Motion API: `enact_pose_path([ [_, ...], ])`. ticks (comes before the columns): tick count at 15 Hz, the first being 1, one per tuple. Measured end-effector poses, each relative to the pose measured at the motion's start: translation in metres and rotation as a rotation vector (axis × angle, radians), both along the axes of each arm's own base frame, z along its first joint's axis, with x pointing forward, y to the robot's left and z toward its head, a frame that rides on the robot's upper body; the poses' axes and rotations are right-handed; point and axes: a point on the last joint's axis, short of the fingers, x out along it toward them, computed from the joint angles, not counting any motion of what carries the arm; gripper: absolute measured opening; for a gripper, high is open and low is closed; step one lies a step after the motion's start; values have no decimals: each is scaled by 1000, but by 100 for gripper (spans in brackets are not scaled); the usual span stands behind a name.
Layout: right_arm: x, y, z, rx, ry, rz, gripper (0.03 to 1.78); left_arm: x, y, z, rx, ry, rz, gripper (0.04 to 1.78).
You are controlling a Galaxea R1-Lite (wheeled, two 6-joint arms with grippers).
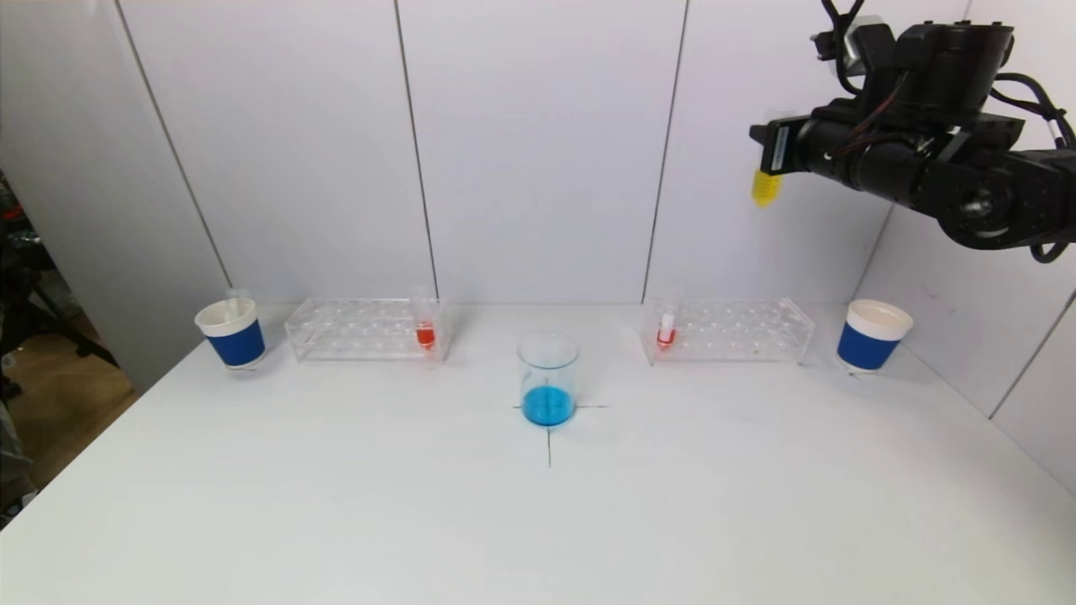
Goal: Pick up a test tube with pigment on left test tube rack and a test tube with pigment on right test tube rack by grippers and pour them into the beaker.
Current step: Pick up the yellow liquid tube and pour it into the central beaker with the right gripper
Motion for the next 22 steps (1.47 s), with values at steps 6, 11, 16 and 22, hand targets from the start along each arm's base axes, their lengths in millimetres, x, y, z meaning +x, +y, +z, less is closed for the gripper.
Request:
enact_pose_path([
  [6,-16,68,4,-112,-34,247,49,0,0,0,0,0,0,176],
  [11,-15,118,-6,-212,-63,365,49,0,0,0,0,0,0,176],
  [16,-10,152,-22,-377,-122,505,49,0,0,0,-3,0,0,176],
  [22,-14,159,-30,-550,-87,652,49,0,0,0,-3,0,0,176],
])
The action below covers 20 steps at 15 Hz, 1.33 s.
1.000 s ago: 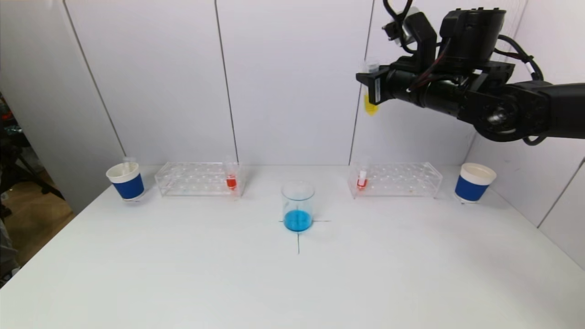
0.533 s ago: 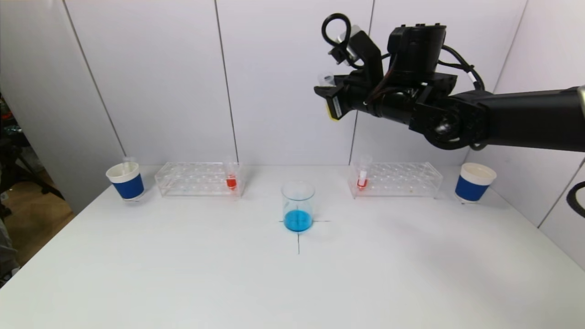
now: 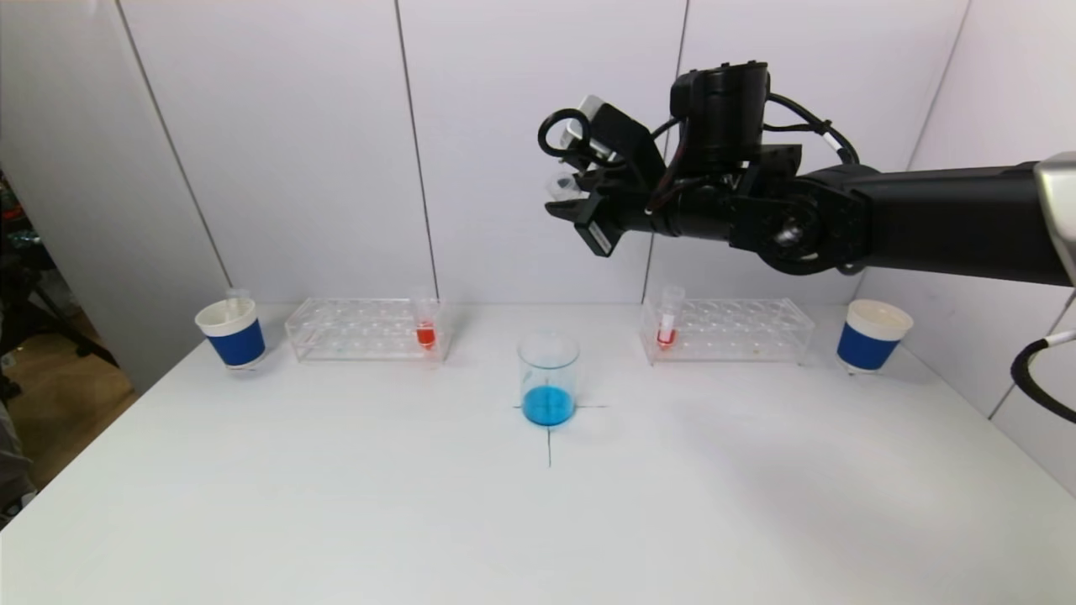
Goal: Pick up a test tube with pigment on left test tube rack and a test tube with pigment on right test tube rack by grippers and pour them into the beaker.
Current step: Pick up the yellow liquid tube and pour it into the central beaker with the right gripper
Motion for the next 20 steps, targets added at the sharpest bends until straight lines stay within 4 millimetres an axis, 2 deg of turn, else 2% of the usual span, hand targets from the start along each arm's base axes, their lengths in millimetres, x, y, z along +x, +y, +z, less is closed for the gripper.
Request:
enact_pose_path([
  [6,4,-12,1,-145,-66,85,49,0,0,0,0,0,0,176],
  [20,15,-26,-24,-375,-132,213,49,0,0,0,1,0,0,176],
])
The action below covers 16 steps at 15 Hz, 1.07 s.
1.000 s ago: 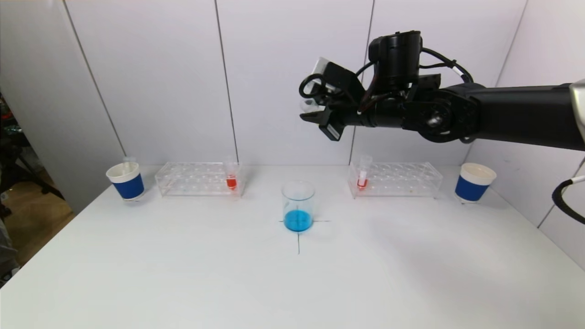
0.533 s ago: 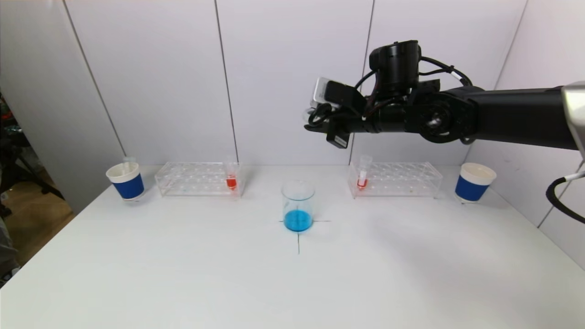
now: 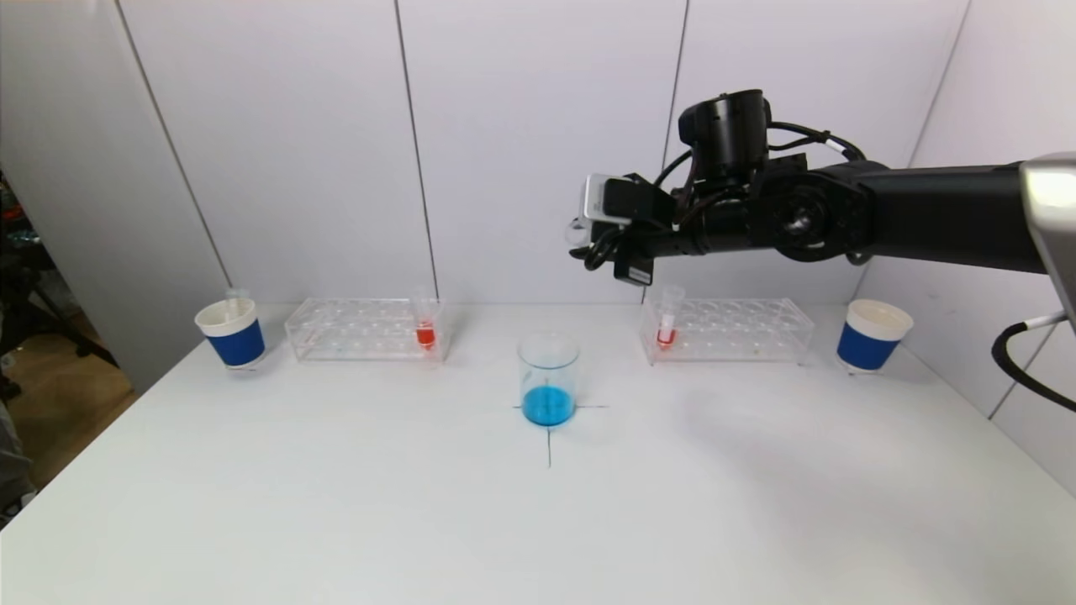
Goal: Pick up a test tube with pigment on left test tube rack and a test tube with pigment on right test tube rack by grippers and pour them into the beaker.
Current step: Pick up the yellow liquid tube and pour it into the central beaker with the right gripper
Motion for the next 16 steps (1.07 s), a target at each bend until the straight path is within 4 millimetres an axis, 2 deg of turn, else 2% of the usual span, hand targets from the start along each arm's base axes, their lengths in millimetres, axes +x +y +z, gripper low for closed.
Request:
enact_pose_path([
  [6,-3,2,1,-79,-55,76,49,0,0,0,0,0,0,176],
  [16,8,5,-21,-134,-168,172,49,0,0,0,0,0,0,176],
])
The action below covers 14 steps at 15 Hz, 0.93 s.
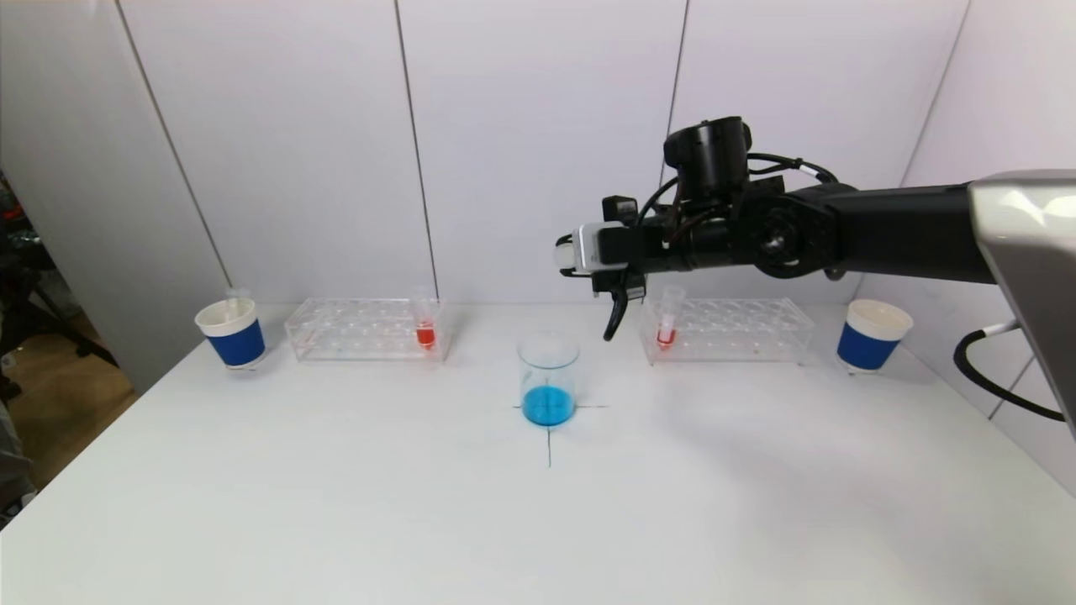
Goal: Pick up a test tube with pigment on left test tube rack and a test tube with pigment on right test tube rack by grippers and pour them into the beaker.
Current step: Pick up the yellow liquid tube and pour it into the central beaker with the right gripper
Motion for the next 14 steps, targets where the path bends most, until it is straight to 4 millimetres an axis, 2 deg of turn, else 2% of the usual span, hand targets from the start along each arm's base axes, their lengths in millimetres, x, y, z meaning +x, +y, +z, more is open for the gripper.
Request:
enact_pose_path([
  [14,10,10,-28,4,-107,89,49,0,0,0,-1,0,0,176],
])
